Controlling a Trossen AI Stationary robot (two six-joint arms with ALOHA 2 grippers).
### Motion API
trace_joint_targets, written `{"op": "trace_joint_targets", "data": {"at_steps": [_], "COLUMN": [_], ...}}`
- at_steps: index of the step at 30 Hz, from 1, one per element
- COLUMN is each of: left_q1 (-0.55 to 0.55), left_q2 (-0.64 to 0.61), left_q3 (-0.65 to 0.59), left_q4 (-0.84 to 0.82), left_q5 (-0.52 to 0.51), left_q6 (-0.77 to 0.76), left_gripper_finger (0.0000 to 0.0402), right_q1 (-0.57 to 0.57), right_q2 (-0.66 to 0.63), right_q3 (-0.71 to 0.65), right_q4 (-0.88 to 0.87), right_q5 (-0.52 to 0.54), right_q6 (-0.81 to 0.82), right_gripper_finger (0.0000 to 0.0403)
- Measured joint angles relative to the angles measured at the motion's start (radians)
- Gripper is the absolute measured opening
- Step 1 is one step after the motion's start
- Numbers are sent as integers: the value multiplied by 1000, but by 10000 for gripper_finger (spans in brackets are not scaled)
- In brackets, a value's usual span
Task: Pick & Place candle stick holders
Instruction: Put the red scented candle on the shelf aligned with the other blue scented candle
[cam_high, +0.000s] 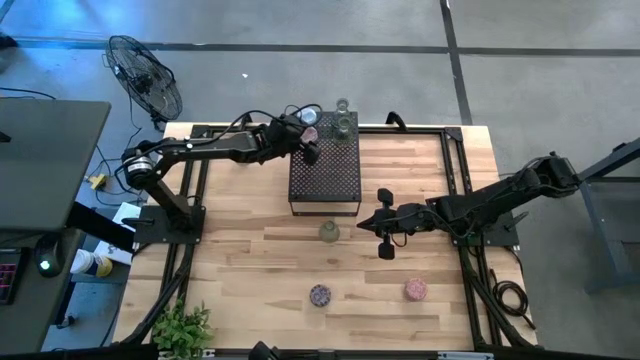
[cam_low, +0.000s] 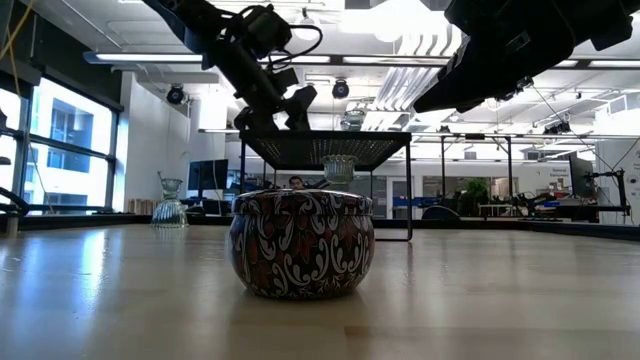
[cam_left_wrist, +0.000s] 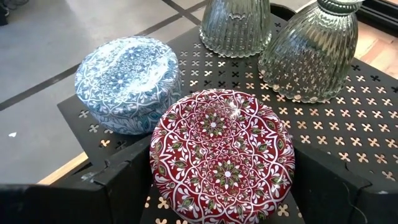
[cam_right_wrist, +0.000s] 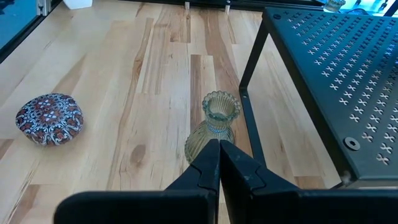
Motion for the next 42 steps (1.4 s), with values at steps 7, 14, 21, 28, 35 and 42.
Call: {"op": "trace_joint_targets", "data": {"at_steps": [7,14,21,28,35,42], "left_q1": [0,0,0,0,0,0], "left_q2": [0,-4,-12,-12,-12,-11], "left_q3": [0,0,1,1,1,1], "left_q4": [1,1,-17,-33,-14,-75], "left_q5": [19,20,-38,-113,-75,-71], "left_q6": [6,12,53,60,55,18], "left_gripper_finger": [364,388,380,380,379,339], "right_q1": [0,0,0,0,0,0], "right_q2": [0,0,0,0,0,0], "right_q3": [0,0,0,0,0,0], "right_q4": [0,0,0,0,0,0], "right_q5": [0,0,0,0,0,0], "right_q6": [0,0,0,0,0,7], "right_gripper_finger": [2,2,2,2,2,2]}}
